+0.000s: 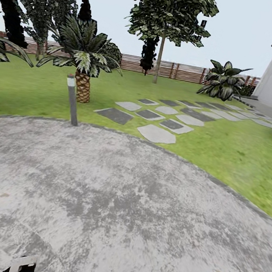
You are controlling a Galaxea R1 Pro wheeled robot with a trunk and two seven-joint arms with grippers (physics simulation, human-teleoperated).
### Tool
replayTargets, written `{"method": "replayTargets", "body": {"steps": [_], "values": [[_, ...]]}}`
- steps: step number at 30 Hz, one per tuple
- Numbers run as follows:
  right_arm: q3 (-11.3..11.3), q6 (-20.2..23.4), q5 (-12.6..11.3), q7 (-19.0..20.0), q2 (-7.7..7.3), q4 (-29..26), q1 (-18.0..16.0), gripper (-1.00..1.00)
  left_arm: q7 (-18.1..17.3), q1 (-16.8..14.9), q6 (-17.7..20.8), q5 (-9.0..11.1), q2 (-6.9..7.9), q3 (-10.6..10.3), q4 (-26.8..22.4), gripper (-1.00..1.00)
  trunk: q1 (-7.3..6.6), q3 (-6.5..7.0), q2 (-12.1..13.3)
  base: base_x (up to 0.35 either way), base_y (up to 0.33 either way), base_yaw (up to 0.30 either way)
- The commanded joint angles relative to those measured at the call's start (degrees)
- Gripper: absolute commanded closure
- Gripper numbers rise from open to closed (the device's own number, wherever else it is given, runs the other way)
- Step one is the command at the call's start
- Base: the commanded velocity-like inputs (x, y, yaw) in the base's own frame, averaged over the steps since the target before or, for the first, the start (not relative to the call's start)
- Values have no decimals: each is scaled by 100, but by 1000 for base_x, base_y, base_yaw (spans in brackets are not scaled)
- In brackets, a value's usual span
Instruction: In the garden, pick up the pesticide atomizer on the floor and spray pesticide onto both trees until each tree trunk is fully covered.
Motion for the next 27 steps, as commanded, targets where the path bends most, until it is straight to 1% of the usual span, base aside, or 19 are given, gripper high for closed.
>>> {"method": "replayTargets", "body": {"steps": [1, 5, 9, 15, 27], "values": [[1, 0, 0, 0, 1, 0, 0, -100, -6, 1, -1, 36, 15, 18, 7, 100, 0, 0, 0, 340, 0, 0], [0, 0, 0, 0, 2, 0, 0, -100, 35, 2, -1, 5, -20, 3, 28, 100, 0, 0, 0, 340, 0, 0], [1, 0, 0, 0, 1, 0, 0, -100, 32, 2, 0, 46, 27, 33, 36, 100, 0, 0, 0, 340, 0, 0], [1, 0, 0, 0, -1, 0, 0, -100, 51, 2, -1, 50, 4, 26, 37, 100, 0, 0, 0, 340, 0, 0], [-1, 3, 0, 0, 1, 0, 0, -100, 61, 2, 1, 42, 37, 34, 31, 100, 0, 0, 0, 340, 0, 0]]}}
